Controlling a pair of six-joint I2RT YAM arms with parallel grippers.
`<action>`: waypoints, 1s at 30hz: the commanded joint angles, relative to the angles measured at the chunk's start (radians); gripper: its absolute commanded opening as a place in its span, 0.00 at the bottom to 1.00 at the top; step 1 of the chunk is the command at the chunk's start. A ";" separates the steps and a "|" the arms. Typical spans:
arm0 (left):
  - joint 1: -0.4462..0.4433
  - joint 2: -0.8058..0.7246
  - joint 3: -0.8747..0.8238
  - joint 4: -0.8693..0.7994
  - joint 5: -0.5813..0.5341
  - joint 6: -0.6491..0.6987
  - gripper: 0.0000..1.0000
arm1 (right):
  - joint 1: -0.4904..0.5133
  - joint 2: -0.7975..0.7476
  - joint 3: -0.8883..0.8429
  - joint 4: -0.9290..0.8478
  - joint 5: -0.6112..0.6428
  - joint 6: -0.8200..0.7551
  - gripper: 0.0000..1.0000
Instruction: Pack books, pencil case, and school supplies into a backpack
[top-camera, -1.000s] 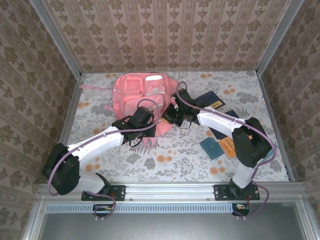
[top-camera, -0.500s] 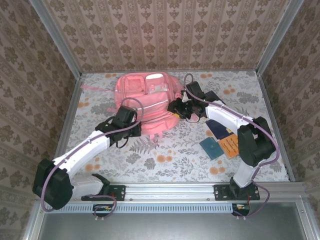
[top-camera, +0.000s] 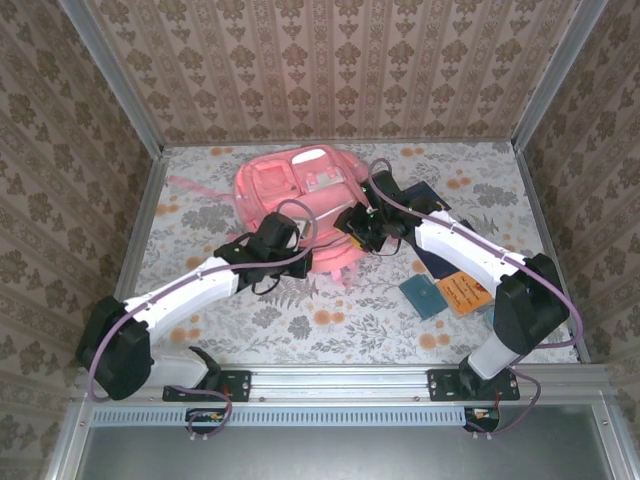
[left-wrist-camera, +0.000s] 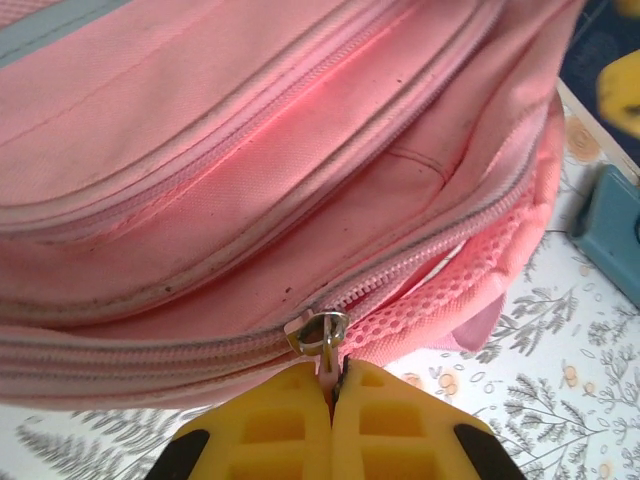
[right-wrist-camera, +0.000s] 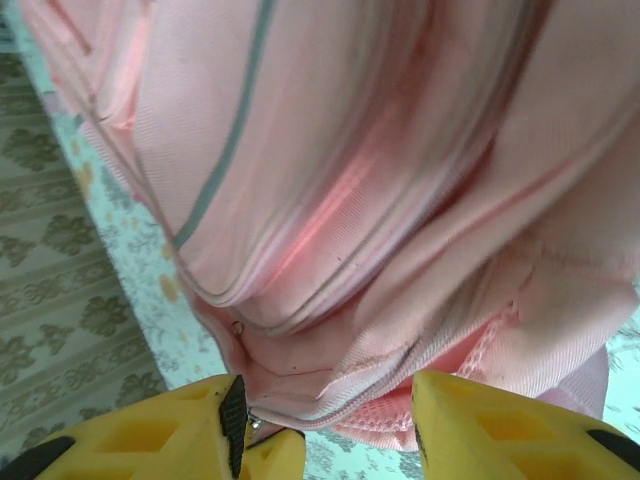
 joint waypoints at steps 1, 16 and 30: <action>-0.026 0.031 0.059 0.103 0.034 0.019 0.00 | 0.002 -0.023 -0.024 -0.094 0.050 0.102 0.49; -0.051 0.089 0.090 0.120 0.044 0.028 0.00 | 0.025 0.044 -0.105 0.001 -0.058 0.277 0.48; -0.047 0.076 0.108 -0.011 -0.059 0.041 0.00 | 0.002 0.086 -0.091 0.028 0.019 0.243 0.13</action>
